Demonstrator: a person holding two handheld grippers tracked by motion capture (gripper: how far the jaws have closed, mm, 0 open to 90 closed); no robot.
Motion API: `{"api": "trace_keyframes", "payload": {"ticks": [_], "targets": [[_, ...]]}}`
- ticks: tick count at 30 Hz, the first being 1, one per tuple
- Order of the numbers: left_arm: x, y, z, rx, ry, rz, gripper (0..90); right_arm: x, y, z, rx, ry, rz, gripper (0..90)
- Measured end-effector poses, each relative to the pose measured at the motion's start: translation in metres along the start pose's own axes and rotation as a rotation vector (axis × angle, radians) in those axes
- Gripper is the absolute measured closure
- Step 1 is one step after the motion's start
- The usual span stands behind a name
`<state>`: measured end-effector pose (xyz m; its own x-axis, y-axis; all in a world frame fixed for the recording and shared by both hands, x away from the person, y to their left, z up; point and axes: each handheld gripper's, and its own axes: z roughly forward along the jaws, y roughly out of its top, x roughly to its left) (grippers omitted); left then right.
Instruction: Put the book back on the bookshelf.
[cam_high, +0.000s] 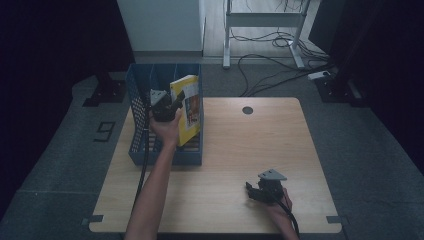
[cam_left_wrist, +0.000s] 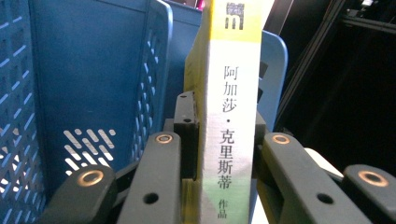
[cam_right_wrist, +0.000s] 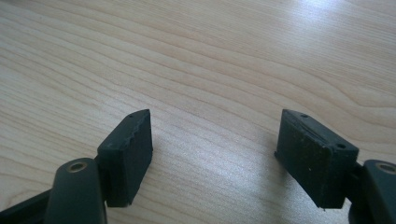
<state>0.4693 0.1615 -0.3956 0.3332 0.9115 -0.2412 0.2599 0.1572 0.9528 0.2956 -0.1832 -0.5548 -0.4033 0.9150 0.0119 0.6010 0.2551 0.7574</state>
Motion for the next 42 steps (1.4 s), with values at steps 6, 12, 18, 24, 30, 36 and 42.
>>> {"api": "trace_keyframes", "payload": {"ticks": [6, 12, 18, 24, 30, 36, 42], "targets": [[0.001, -0.001, 0.002, -0.002, 0.002, -0.004, 75.0, 0.000, 0.000, 0.000, 0.000, 0.000, 0.000, 26.4], [0.003, -0.006, 0.007, 0.014, 0.004, -0.009, 75.0, 0.000, 0.000, 0.000, 0.000, 0.000, 0.000, 26.4], [0.006, -0.013, 0.009, 0.016, 0.005, -0.022, 74.9, 0.000, 0.000, 0.000, 0.000, 0.000, 0.000, 26.4], [0.008, -0.024, 0.010, 0.026, 0.013, -0.028, 74.8, 0.000, 0.000, 0.000, 0.002, 0.000, 0.000, 26.4], [0.010, -0.027, 0.009, 0.018, 0.004, -0.032, 74.6, 0.000, 0.000, 0.000, 0.002, 0.000, 0.000, 26.4], [0.010, -0.029, 0.004, 0.021, -0.008, -0.027, 74.1, 0.000, 0.000, 0.000, 0.002, 0.000, 0.000, 26.4], [0.008, -0.030, -0.005, 0.039, -0.033, -0.001, 73.6, 0.000, 0.000, 0.000, 0.003, 0.000, 0.001, 26.4]]}}
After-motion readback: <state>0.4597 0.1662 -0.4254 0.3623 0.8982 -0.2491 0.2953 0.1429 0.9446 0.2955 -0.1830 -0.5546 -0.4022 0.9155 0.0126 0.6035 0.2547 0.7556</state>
